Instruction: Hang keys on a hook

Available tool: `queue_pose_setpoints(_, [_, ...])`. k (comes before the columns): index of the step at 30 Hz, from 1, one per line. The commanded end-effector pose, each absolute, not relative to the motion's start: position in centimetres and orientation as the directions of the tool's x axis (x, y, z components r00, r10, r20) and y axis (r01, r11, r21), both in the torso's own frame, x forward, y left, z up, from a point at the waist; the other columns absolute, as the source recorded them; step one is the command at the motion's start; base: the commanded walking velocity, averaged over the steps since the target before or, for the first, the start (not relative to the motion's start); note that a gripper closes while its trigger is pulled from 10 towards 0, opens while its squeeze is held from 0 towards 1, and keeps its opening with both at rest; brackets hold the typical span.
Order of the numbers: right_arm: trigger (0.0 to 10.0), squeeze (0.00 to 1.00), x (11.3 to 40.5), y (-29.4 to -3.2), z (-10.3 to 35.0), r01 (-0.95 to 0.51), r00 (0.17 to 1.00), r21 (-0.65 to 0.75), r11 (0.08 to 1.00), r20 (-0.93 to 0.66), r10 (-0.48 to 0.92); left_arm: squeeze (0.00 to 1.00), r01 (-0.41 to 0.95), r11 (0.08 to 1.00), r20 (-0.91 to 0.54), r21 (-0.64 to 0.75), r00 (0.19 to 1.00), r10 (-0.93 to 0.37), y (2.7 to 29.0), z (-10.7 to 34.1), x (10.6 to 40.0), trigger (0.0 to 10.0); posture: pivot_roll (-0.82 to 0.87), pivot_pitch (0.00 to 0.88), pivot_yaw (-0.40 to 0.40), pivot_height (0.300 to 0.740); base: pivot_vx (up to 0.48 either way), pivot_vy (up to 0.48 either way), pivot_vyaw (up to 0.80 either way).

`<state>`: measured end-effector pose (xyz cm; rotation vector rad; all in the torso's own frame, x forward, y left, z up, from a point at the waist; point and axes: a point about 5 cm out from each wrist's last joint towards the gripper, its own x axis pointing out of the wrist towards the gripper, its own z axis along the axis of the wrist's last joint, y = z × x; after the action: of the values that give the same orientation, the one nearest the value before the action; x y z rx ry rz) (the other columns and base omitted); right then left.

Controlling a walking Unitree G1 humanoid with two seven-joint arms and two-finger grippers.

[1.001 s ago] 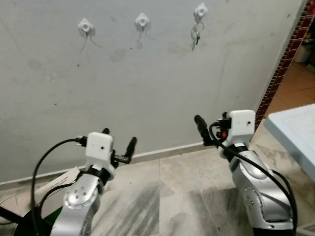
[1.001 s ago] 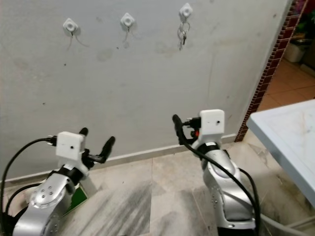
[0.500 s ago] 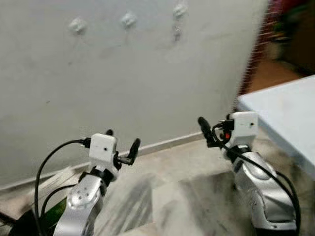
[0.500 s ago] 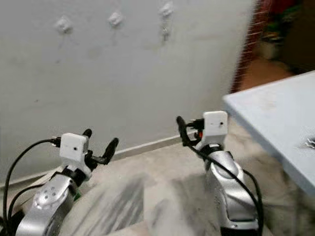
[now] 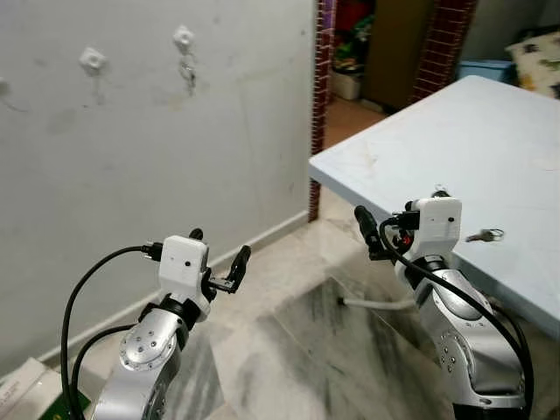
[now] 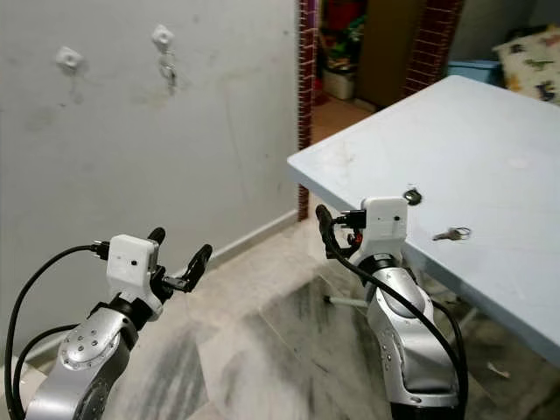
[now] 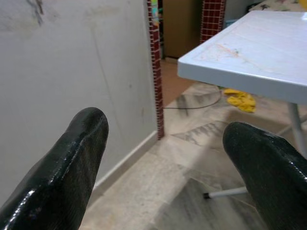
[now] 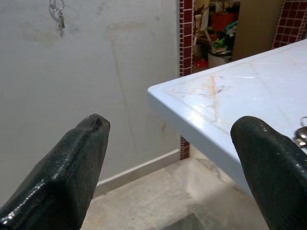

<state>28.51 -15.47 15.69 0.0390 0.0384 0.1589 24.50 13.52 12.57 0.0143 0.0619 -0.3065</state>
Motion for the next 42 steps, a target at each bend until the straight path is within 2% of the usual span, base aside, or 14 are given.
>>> queue_pose_setpoints(1, [10.0,0.0,28.62,-14.75,16.01,-0.186,0.982,0.045,0.981,-0.02,0.188,0.0,0.286,0.958,-0.059,-0.001,0.956,-0.286,14.16,12.77,24.57,10.0,0.0,0.019,0.072,0.74,0.0,0.0,0.0])
queue_pose_setpoints(7, [10.0,0.0,28.66,-14.6,16.02,-0.19,0.981,0.041,0.981,-0.02,0.191,0.0,0.291,0.957,-0.06,-0.004,0.955,-0.291,14.14,12.76,24.56,10.0,0.0,0.02,0.072,0.74,0.0,0.0,0.0])
queue_pose_setpoints(37, [10.0,0.0,28.76,-14.59,15.9,-0.191,0.981,0.023,0.981,-0.031,0.191,0.0,0.303,0.953,-0.067,-0.022,0.95,-0.304,13.95,12.65,24.62,10.0,0.0,0.029,0.068,0.74,0.0,-0.451,0.0])
queue_pose_setpoints(42, [10.0,0.0,28.7,-14.6,15.76,-0.192,0.981,0.022,0.981,-0.035,0.192,0.0,0.292,0.956,-0.055,-0.026,0.954,-0.293,13.94,12.74,24.8,10.0,-0.01,0.03,0.069,0.74,0.0,0.0,0.0])
